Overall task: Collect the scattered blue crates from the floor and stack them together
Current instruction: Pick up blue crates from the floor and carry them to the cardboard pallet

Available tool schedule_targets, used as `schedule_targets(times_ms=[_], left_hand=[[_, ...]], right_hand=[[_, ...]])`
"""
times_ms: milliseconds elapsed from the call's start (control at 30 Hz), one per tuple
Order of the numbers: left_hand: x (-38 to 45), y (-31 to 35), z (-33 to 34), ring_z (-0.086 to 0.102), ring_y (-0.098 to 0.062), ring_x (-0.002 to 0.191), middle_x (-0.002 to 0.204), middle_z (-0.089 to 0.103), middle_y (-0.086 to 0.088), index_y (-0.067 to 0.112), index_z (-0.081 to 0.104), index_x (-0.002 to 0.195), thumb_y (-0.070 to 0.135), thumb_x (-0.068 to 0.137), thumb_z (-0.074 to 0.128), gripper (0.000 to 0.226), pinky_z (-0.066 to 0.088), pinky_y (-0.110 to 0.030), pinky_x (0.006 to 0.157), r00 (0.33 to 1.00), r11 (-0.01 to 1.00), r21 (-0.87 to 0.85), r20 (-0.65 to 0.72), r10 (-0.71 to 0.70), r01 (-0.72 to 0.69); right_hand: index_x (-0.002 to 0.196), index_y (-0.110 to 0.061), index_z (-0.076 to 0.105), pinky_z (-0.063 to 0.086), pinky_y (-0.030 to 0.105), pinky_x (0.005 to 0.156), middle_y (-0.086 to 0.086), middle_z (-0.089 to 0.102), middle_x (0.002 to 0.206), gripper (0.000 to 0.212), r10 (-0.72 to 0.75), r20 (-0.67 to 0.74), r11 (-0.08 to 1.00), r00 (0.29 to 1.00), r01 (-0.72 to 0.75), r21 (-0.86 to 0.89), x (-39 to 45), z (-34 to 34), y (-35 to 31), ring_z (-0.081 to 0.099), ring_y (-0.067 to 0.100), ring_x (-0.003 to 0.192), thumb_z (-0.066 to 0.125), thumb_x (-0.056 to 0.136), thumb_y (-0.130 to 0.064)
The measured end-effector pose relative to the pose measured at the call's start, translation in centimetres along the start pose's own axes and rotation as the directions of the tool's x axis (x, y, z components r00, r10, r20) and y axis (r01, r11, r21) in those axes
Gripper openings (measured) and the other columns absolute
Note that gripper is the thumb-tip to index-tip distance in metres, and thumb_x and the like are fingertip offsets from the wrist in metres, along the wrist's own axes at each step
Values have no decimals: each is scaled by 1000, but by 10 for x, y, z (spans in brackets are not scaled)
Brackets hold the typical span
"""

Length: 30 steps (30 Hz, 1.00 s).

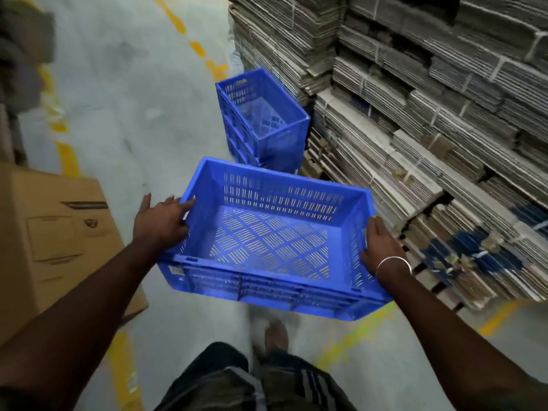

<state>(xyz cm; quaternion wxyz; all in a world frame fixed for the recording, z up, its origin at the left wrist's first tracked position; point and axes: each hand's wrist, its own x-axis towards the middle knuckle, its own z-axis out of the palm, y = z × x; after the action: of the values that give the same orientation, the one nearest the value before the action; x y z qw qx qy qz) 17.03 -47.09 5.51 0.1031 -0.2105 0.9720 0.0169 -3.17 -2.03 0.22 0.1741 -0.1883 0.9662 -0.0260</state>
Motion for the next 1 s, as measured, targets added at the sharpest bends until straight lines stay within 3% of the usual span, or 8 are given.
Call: schedule_targets(times_ms=[167,333,467,567,667,767,900,1000], left_hand=[[101,-65,-16,44,-20,139,144,54,-8,38,38,149,25,80,57,73,7,-52,120,1000,1000,-6,-22,-22,22],[227,-126,-29,49,-21,134,137,59,-9,36,41,147,23,79,57,71,9,-52,120,999,999,-32,-32,30,-31],[333,-172,-60,53,-23,130,138,57,-8,35,42,147,23,81,55,69,8,-50,121,993,993,-31,-38,109,-110],[408,-198,-82,57,-25,124,131,60,-7,37,42,146,23,80,57,69,12,-50,120,982,983,-14,-45,184,-185],[483,-209,-101,51,-23,132,136,59,-6,38,41,147,23,80,57,71,10,-49,119,967,969,-13,-67,245,-247],[555,-209,-114,49,-22,135,133,61,-7,39,40,147,22,79,57,72,8,-49,119,953,955,-6,-60,296,-297],[639,-196,-124,63,-27,109,108,72,-4,41,42,146,21,78,56,72,11,-50,119,951,952,8,-46,306,-306],[694,-191,-128,65,-28,106,105,73,-5,39,45,145,19,77,58,71,13,-51,119,939,940,29,-48,342,-341]], right_hand=[[151,-14,12,51,46,92,4,12,161,89,4,-53,1000,999,-5,-30,99,-42,-74,46,32,133,60,77,-22],[148,-12,19,51,46,93,6,22,157,88,38,-89,997,995,-44,-67,199,-60,-139,47,33,131,62,73,-26],[147,-13,23,53,46,83,6,28,153,86,111,-136,990,984,-122,-76,255,-73,-191,55,34,122,63,73,-28],[149,-14,20,52,47,91,7,24,157,87,212,-144,977,967,-213,7,294,-87,-224,50,35,128,62,74,-27],[150,-16,18,48,47,98,5,21,159,85,276,-179,961,944,-267,74,329,-93,-248,41,31,136,60,77,-24],[152,-16,17,47,46,95,4,20,159,86,355,-168,935,920,-348,69,369,-108,-265,39,30,137,62,79,-25],[148,-19,20,50,49,93,9,29,152,85,416,-144,907,898,-399,132,436,-110,-265,44,35,131,60,73,-27],[149,-21,20,52,49,87,10,34,146,86,454,-92,886,886,-439,149,480,-114,-270,49,36,125,60,73,-30]])
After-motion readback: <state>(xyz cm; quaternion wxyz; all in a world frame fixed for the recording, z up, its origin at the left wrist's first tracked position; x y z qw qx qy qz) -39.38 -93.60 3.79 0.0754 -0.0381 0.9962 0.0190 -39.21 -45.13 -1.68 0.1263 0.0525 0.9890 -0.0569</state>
